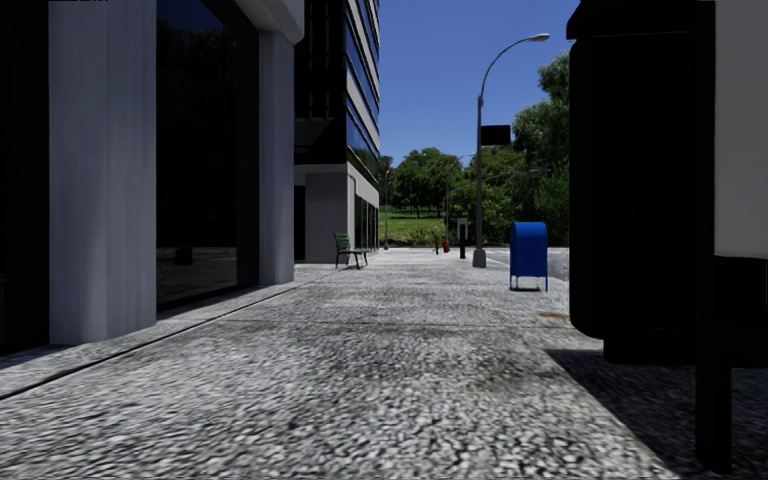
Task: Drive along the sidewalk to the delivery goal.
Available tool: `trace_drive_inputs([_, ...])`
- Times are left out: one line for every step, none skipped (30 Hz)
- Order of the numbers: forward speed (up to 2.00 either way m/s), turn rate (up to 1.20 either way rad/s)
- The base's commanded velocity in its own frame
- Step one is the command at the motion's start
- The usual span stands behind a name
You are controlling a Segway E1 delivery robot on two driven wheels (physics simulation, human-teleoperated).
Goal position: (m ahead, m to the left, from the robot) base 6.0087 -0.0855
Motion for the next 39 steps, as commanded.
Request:
trace_drive_inputs([2.0,0.0])
trace_drive_inputs([2.0,0.0])
trace_drive_inputs([2.0,0.0])
trace_drive_inputs([2.0,0.0])
trace_drive_inputs([2.0,0.0])
trace_drive_inputs([2.0,0.0])
trace_drive_inputs([2.0,0.0])
trace_drive_inputs([2.0,0.0])
trace_drive_inputs([2.0,0.0])
trace_drive_inputs([2.0,0.0])
trace_drive_inputs([2.0,0.0])
trace_drive_inputs([2.0,0.0])
trace_drive_inputs([2.0,0.0])
trace_drive_inputs([2.0,0.0])
trace_drive_inputs([2.0,0.0])
trace_drive_inputs([2.0,0.0])
trace_drive_inputs([2.0,0.0])
trace_drive_inputs([2.0,0.0])
trace_drive_inputs([2.0,0.0])
trace_drive_inputs([2.0,0.0])
trace_drive_inputs([2.0,0.0])
trace_drive_inputs([2.0,0.0])
trace_drive_inputs([2.0,0.0])
trace_drive_inputs([2.0,0.0])
trace_drive_inputs([2.0,0.0])
trace_drive_inputs([2.0,0.0])
trace_drive_inputs([2.0,0.0])
trace_drive_inputs([2.0,0.0])
trace_drive_inputs([2.0,0.0])
trace_drive_inputs([2.0,0.0])
trace_drive_inputs([2.0,0.0])
trace_drive_inputs([2.0,0.0])
trace_drive_inputs([2.0,0.0])
trace_drive_inputs([2.0,0.0])
trace_drive_inputs([2.0,0.0])
trace_drive_inputs([2.0,0.0])
trace_drive_inputs([2.0,0.0])
trace_drive_inputs([2.0,0.0])
trace_drive_inputs([2.0,0.0])
